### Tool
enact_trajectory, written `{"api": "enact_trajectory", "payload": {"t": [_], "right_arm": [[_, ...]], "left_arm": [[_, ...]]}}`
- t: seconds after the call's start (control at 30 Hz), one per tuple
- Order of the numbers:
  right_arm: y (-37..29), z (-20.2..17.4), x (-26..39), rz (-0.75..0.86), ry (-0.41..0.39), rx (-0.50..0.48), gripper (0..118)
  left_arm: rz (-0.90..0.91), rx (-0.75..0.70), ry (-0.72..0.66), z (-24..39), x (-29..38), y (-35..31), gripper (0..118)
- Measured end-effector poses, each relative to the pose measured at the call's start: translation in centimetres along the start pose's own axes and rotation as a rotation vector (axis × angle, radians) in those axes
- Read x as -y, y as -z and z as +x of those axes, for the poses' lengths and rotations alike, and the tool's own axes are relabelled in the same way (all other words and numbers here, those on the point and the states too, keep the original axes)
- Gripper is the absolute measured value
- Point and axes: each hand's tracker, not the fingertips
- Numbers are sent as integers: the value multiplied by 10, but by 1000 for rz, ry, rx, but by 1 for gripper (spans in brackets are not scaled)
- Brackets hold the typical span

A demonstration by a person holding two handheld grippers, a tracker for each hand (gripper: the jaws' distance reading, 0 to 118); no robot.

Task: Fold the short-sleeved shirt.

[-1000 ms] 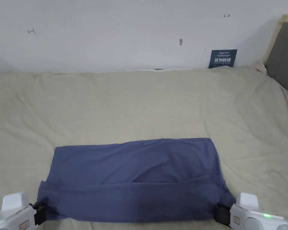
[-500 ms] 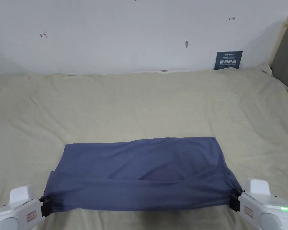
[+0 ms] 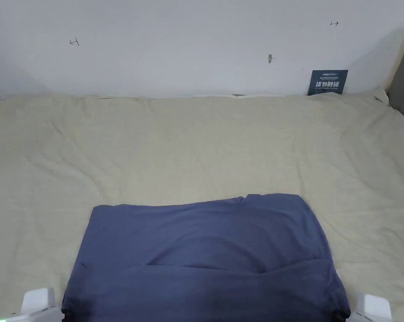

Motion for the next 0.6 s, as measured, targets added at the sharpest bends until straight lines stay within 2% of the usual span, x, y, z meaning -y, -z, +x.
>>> {"api": "enact_trajectory", "payload": {"t": [0.07, 0.1, 0.13, 0.17, 0.2, 0.23, 0.27, 0.3, 0.33, 0.37, 0.4, 0.6], "right_arm": [[0, 2, 2, 26, 21, 0, 16], [-13, -11, 1, 23, 22, 3, 18], [-15, -12, -1, 23, 20, 6, 18], [-18, -13, -4, 25, 13, 11, 20], [-22, -15, -9, 27, -1, 16, 29], [-38, -23, -16, 36, -11, 9, 47], [-47, -26, -23, 52, -20, 7, 71], [-57, -29, -32, 87, -32, 4, 71], [-64, -31, -38, 124, -44, 3, 79], [-74, -34, -48, 167, -49, -10, 102], [-87, -38, -57, 220, -54, -20, 117], [-157, -67, -103, 499, -115, -91, 118]], "left_arm": [[28, 4, 3, 3, 5, 3, 11], [42, -2, 2, 4, 4, 0, 18], [39, -9, -3, 5, 2, -1, 30], [41, -18, -9, 4, 0, -1, 55], [44, -33, -16, 3, -2, -3, 77], [47, -43, -32, 2, -5, -7, 96], [58, -33, -59, 0, -10, -14, 110], [86, -5, -94, 0, -15, -28, 110], [129, 25, -118, 0, -21, -38, 113], [189, 44, -145, 1, -28, -52, 116], [246, 65, -162, 4, -36, -67, 116], [551, 132, -149, 31, -74, -147, 116]]}}
